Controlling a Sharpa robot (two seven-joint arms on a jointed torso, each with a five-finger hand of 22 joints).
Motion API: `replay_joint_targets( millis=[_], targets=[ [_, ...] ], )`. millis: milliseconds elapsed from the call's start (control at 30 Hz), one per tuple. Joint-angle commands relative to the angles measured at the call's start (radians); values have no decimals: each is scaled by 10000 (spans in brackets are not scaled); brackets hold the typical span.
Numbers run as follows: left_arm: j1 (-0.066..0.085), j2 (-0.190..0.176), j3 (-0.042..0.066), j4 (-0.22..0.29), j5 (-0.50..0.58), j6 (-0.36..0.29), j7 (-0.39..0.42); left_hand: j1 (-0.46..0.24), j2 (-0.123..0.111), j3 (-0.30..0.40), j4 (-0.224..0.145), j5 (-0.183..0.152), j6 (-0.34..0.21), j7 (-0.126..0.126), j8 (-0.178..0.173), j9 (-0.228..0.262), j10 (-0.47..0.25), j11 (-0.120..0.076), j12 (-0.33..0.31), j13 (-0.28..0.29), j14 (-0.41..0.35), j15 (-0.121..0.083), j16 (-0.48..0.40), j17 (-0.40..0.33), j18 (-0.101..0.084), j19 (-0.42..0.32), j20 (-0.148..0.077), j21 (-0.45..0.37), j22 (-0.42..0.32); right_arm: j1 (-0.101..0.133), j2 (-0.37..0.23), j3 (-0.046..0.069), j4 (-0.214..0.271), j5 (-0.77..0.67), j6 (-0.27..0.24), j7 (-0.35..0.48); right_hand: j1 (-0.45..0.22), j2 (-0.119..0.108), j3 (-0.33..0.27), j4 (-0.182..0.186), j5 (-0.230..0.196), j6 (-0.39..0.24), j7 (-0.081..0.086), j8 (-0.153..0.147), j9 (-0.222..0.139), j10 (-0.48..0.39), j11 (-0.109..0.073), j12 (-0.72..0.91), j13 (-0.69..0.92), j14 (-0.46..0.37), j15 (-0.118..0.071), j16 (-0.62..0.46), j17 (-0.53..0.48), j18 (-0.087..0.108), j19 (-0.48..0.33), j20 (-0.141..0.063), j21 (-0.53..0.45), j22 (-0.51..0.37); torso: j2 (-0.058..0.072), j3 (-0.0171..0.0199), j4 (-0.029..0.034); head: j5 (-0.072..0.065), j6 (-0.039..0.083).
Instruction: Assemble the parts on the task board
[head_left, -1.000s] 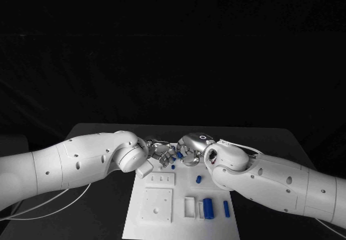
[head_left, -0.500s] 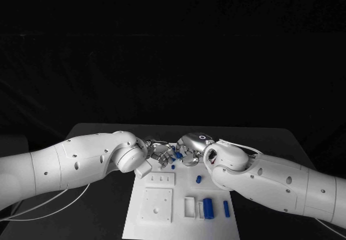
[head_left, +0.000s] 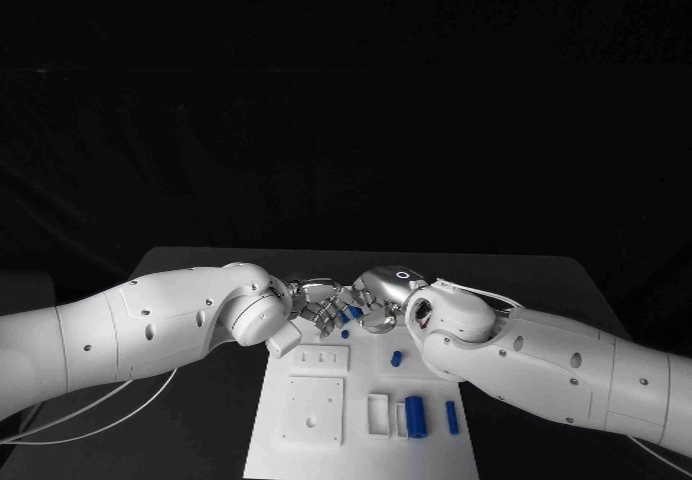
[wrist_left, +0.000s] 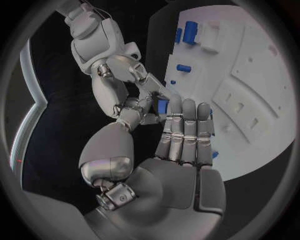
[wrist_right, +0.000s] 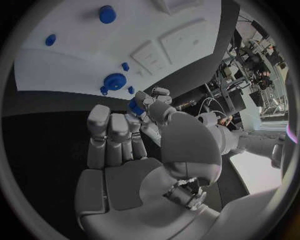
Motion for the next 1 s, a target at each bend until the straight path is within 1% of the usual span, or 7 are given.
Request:
replay_joint_targets(
  millis=[33, 167, 400, 467, 600, 800, 1000],
  targets=[
    [-2, 16, 13, 26, 102, 197, 112, -68, -91, -74, 25, 15, -96, -3, -46, 15, -66, -3, -65, -16, -56, 0, 65, -17, 115, -88, -251, -41, 110, -6, 25, 3, 53, -6, 80, 209, -12, 62, 66, -4, 28, 1009, 393, 27, 22, 69, -2, -48, 14, 37, -39, -14, -7, 580, 74, 29, 49, 127, 1, 4, -1, -8, -14],
    [-2, 30, 13, 15, 75, 176, 75, -66, -86, -74, 72, 15, -79, -9, -40, 25, -62, -9, -57, -13, -54, -4, 74, -16, 125, -83, -254, -45, 106, -8, 27, 3, 73, -9, 60, 208, -13, 62, 69, -5, 29, 1009, 393, 26, 22, 69, -2, -49, 15, 37, -39, -14, -8, 580, 74, 29, 49, 127, 1, 5, 3, -10, -2],
    [-2, 55, 12, -3, -69, 178, 54, 123, 235, -50, 72, 15, -5, -38, -4, 70, -47, -35, -23, 2, -44, -19, 117, -6, 145, -66, -260, -36, 115, -23, 16, 4, 174, -64, -7, 202, -15, 62, 73, -7, 29, 1010, 393, 24, 21, 70, -2, -51, 17, 38, -39, -15, -9, 580, 76, 29, 49, 127, 2, 8, 8, -14, -20],
    [-2, 58, 12, -11, -111, 163, 48, 150, 295, -63, 58, 15, 5, -41, 0, 78, -50, -37, -20, 3, -48, -18, 122, -6, 145, -68, -259, -35, 118, -26, 12, 4, 200, -70, -19, 193, -15, 62, 75, -7, 30, 1011, 393, 23, 21, 71, -2, -51, 17, 38, -39, -15, -9, 580, 76, 29, 49, 127, 0, 9, 8, -7, -17],
    [-2, 68, 12, -21, -290, 99, -44, 210, 453, -131, 3, 16, 185, -95, 95, 143, -24, -81, 23, 21, -30, -27, 164, 2, 146, -58, -262, -22, 129, -32, 2, 4, 242, -144, -51, 151, -15, 62, 79, -8, 31, 1013, 393, 23, 20, 72, -2, -52, 18, 38, -39, -15, -9, 580, 77, 29, 49, 126, 4, 8, 6, 1, -30],
    [-1, 78, 11, -19, -345, 90, -95, 182, 563, -216, 0, 17, 390, -187, 200, 216, 45, -161, 111, 60, 37, -68, 253, 28, 157, 2, -293, 16, 140, -34, -17, 4, 247, -181, -56, 129, -15, 58, 83, -11, 30, 1015, 392, 22, 20, 73, -2, -53, 20, 39, -39, -15, -10, 580, 79, 29, 49, 126, -1, 3, 4, 4, -36],
    [-1, 85, 11, -28, -348, 85, -83, 154, 621, -238, 17, 16, 438, -209, 223, 235, 58, -182, 135, 68, 48, -82, 276, 31, 159, 18, -306, 24, 141, -36, -12, 4, 275, -181, -37, 124, -16, 56, 88, -13, 30, 1018, 392, 21, 20, 75, -2, -55, 22, 40, -39, -16, -10, 580, 80, 29, 49, 126, 3, -1, 10, 5, -38]
  ],
)
